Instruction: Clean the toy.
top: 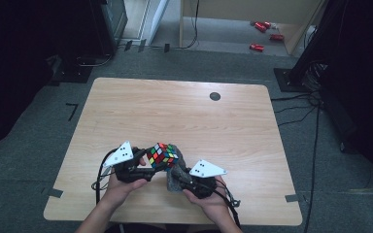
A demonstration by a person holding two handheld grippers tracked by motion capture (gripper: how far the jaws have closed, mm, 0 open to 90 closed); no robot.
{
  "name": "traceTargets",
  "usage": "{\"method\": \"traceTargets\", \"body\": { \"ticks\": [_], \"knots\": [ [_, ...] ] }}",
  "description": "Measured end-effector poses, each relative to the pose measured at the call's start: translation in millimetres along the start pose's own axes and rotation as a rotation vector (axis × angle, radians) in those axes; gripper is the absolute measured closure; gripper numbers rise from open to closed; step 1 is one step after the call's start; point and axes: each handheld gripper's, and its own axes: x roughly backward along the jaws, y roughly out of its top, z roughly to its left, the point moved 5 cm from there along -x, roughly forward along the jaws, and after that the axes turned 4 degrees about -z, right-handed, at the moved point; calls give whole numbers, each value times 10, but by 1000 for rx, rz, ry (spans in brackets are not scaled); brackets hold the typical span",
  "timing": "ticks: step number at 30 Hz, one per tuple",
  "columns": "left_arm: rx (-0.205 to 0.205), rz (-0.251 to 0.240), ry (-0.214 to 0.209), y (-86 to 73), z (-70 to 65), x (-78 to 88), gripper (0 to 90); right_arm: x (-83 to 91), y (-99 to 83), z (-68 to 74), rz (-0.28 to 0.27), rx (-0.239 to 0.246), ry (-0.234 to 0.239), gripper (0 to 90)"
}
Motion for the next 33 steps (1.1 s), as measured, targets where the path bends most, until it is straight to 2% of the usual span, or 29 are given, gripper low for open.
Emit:
{"method": "traceTargets", "body": {
  "ticks": [4, 7, 9, 12, 14, 15, 17, 18, 20, 23, 25, 30, 33],
  "knots": [
    [6, -5, -10, 6, -4, 5, 342, 37, 42, -18, 0, 22, -6, 722],
    [10, 9, -35, -9, -32, -23, 342, 145, 122, -136, -54, -16, -41, 725],
    [5, 18, -32, -24, -48, -47, 342, 202, 150, -211, -81, -40, -60, 726],
    [4, 20, -18, -32, -35, -54, 342, 171, 107, -198, -62, -46, -46, 727],
    [11, 17, 2, -25, 7, -28, 342, 106, 64, -123, -19, -17, -13, 725],
    [14, 16, 8, -23, 22, -17, 342, 79, 49, -78, 4, 14, 3, 724],
    [16, 11, 29, -17, 62, 9, 342, 83, 59, -68, 17, 42, 4, 724],
    [18, 10, 39, -15, 82, 17, 342, 102, 77, -99, 12, 40, -6, 724],
    [25, 19, 57, -28, 116, 21, 342, 162, 104, -228, -14, 12, -58, 724],
    [37, 33, 80, -55, 146, 8, 342, 245, 41, -499, -5, -12, -201, 719],
    [43, 42, 90, -67, 157, -1, 342, 269, -43, -655, 26, -6, -288, 713],
    [53, 53, 111, -82, 182, -8, 342, 244, -288, -944, 114, -37, -406, 702],
    [59, 56, 116, -89, 193, -13, 342, 223, -384, -1025, 144, -55, -427, 690]
  ]
}}
